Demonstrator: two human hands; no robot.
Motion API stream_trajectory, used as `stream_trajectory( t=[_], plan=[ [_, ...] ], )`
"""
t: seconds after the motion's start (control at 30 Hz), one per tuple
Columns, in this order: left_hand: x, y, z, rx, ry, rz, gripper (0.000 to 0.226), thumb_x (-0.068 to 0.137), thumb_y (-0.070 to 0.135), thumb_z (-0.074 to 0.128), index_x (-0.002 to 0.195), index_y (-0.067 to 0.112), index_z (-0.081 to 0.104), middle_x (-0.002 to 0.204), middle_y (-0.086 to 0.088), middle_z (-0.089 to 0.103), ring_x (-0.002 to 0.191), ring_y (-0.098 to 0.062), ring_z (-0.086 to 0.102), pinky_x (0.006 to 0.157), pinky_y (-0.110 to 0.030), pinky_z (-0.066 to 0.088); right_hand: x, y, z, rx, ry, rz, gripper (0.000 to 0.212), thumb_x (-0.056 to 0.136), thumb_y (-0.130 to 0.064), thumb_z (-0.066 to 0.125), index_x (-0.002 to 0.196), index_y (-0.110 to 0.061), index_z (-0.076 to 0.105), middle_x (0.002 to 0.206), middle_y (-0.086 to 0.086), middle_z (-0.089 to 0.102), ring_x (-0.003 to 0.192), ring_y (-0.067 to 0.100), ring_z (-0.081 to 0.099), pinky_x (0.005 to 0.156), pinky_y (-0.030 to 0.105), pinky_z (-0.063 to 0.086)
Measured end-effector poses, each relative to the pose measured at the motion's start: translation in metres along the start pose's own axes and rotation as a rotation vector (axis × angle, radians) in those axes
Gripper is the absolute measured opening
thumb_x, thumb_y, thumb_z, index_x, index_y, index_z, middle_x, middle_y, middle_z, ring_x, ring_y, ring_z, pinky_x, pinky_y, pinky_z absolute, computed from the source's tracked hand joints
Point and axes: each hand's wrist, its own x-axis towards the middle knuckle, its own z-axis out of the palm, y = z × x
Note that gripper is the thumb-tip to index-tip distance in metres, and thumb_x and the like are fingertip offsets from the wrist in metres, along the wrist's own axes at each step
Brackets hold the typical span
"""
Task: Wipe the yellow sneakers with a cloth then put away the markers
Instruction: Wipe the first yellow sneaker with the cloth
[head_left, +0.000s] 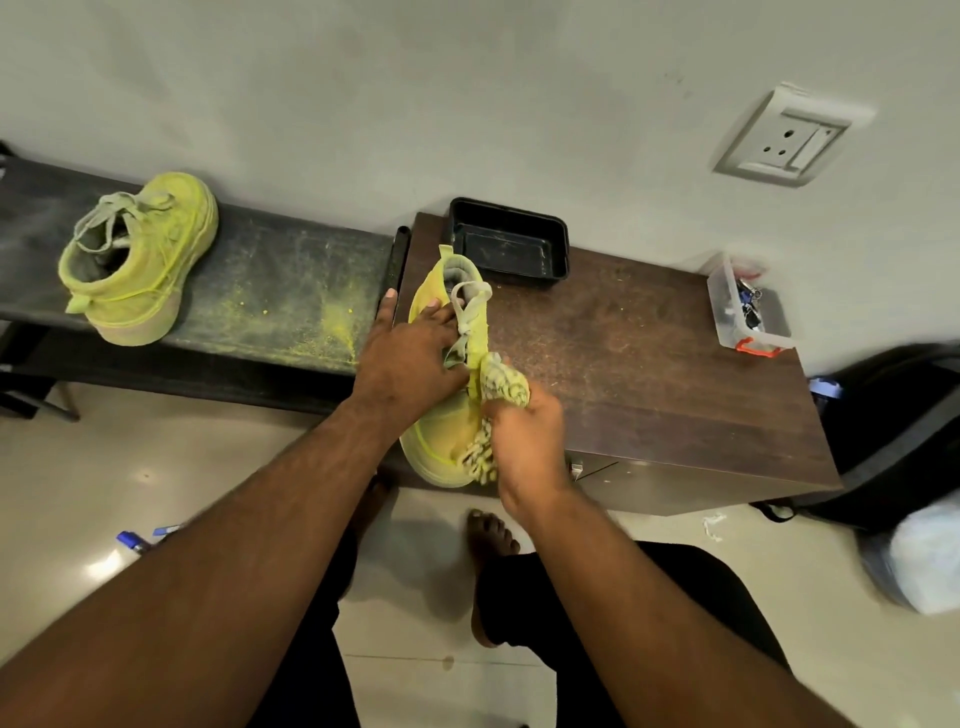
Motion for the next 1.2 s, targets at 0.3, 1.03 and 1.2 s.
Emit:
stream_trajectory(
  t=[0.3,1.03,1.2],
  plan=[
    [-0.002,0.003,-0.002,0.043,-0.057,0.012,0.06,0.093,0.037,0.043,0.149,0.028,0.026,0.158,0.009,0.016,0.146,-0.011,0.013,0.114,-0.047,-0.016,0.055,-0.011,0.002,-0.504,-0.133,-0.365,0.05,0.093,-0.003,0.047,0.14,-0.021,0.048,0.13,0.002,0.061,0.111,0.014,0.061,0.091,0.021,0.05],
    [-0.011,-0.005,-0.003,0.128,-0.27,0.062,0.08,0.086,0.034,0.045,0.151,0.016,0.003,0.161,0.001,-0.008,0.146,-0.014,-0.013,0.108,-0.058,-0.022,0.035,-0.006,-0.053,-1.455,-0.415,-0.651,0.084,0.083,0.006,0.049,0.152,-0.021,0.01,0.16,-0.002,0.01,0.147,0.016,0.009,0.12,0.032,0.015],
    [-0.011,-0.008,-0.001,0.104,-0.294,0.063,0.085,0.088,0.04,0.046,0.151,0.018,-0.005,0.159,0.004,-0.019,0.145,-0.014,-0.017,0.109,-0.061,-0.019,0.058,-0.03,-0.056,-0.897,0.127,-0.57,0.076,0.083,0.009,0.05,0.149,-0.02,0.028,0.153,0.0,0.035,0.132,0.024,0.045,0.107,0.042,0.042]
  ],
)
